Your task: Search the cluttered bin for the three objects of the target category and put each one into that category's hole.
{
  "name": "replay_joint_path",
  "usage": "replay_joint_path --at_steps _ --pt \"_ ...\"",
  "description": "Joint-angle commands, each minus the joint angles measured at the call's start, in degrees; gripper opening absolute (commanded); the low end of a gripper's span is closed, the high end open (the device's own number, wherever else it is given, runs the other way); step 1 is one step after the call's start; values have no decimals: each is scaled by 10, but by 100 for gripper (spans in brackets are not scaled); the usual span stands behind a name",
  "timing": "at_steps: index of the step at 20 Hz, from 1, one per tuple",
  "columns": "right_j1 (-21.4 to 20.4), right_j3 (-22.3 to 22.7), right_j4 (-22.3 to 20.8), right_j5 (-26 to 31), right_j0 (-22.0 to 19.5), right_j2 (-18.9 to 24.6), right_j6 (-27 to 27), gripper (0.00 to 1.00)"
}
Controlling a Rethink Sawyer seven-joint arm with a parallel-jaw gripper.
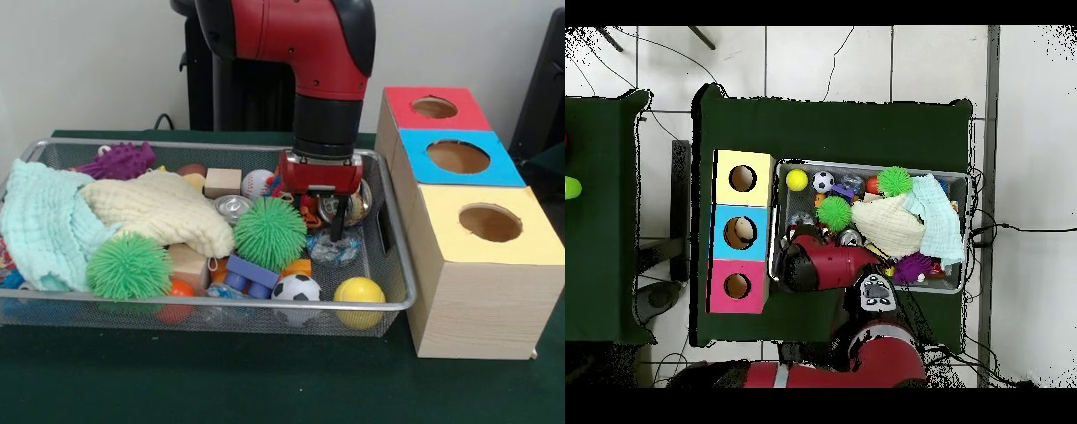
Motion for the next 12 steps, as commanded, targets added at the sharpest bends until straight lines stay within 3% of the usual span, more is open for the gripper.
replay_joint_path --at_steps 1,3,8,12 --pt "-48 18 4 114 -40 41 37 100" --pt "-50 20 2 120 -49 50 36 100" --pt "-1 25 -13 54 -91 108 56 100" --pt "16 28 -22 23 -114 141 63 100"
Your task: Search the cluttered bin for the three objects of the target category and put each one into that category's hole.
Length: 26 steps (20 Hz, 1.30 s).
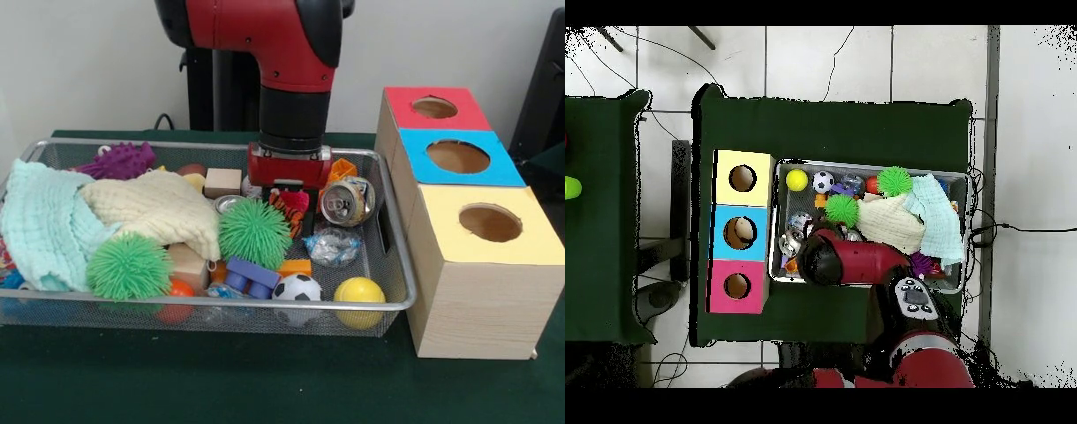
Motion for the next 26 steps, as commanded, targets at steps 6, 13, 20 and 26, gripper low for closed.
replay_joint_path --at_steps 6,13,20,26 --pt "66 33 -41 -79 -86 168 75 100" --pt "99 62 -80 -74 -169 291 59 100" --pt "108 76 -75 -11 -183 311 40 100" --pt "103 67 -68 -1 -155 272 41 100"
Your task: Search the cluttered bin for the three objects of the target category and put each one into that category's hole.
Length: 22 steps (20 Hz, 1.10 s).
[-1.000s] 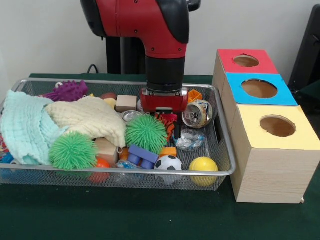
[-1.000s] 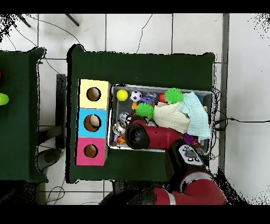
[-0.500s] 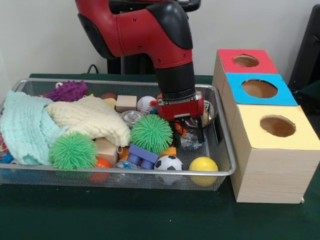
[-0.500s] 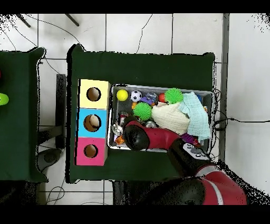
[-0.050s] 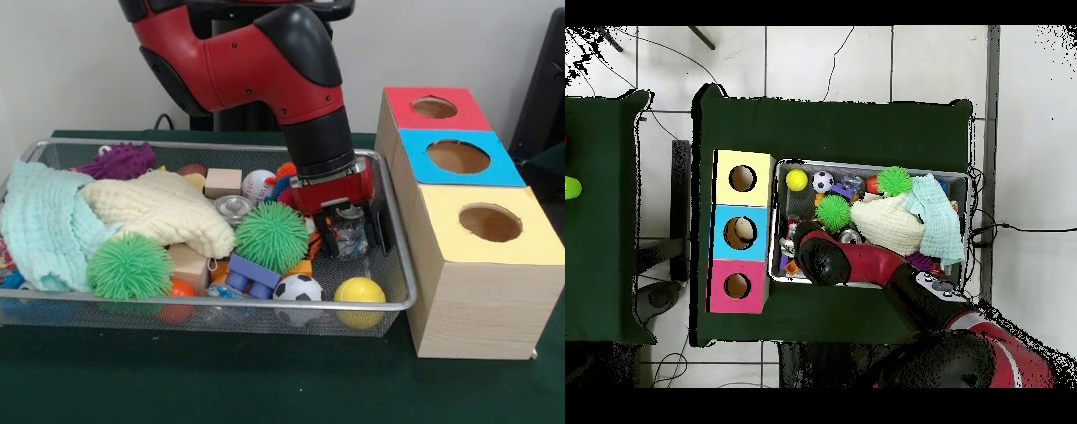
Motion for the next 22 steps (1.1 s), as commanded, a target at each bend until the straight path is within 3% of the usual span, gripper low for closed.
replay_joint_path --at_steps 1,11,13,14,16,22 --pt "21 15 -14 58 32 37 41 100" --pt "29 10 -14 51 41 23 45 100" --pt "21 4 -10 54 64 -5 47 100" --pt "16 0 -9 62 76 -18 44 0" --pt "7 -7 -8 72 99 -41 41 0" --pt "-2 -5 2 75 98 -40 48 0"
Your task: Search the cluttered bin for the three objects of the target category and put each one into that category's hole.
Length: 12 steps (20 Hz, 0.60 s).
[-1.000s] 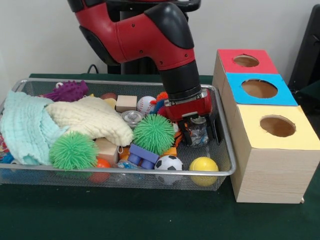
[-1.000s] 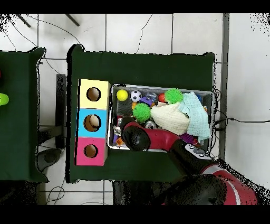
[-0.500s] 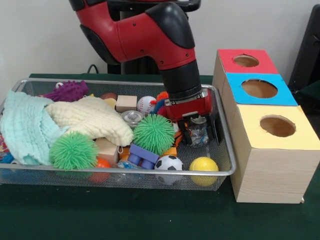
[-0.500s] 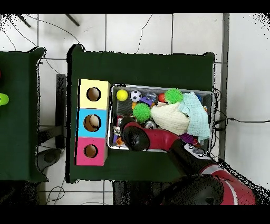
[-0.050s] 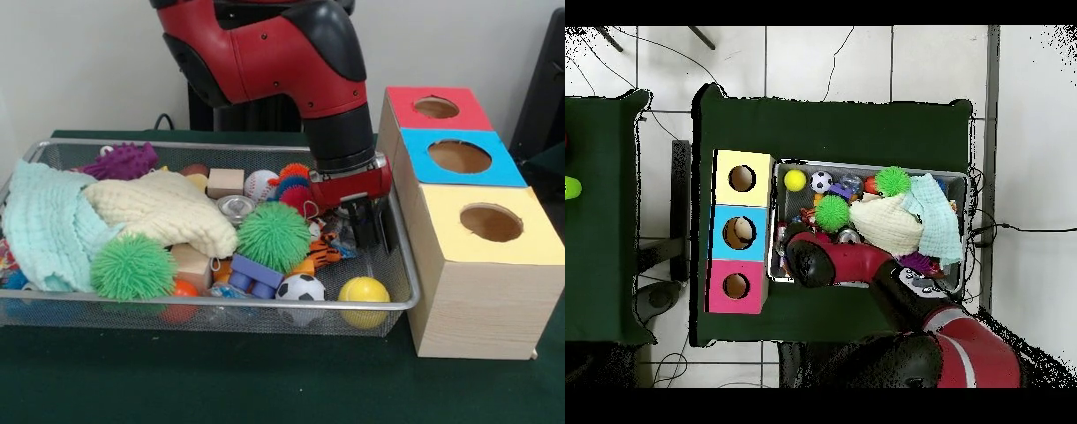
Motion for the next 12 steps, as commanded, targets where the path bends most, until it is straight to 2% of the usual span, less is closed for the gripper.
replay_joint_path --at_steps 1,11,12 --pt "21 -1 3 77 28 5 48 0" --pt "19 -2 8 80 34 -5 51 0" --pt "17 -3 10 84 37 -9 51 100"
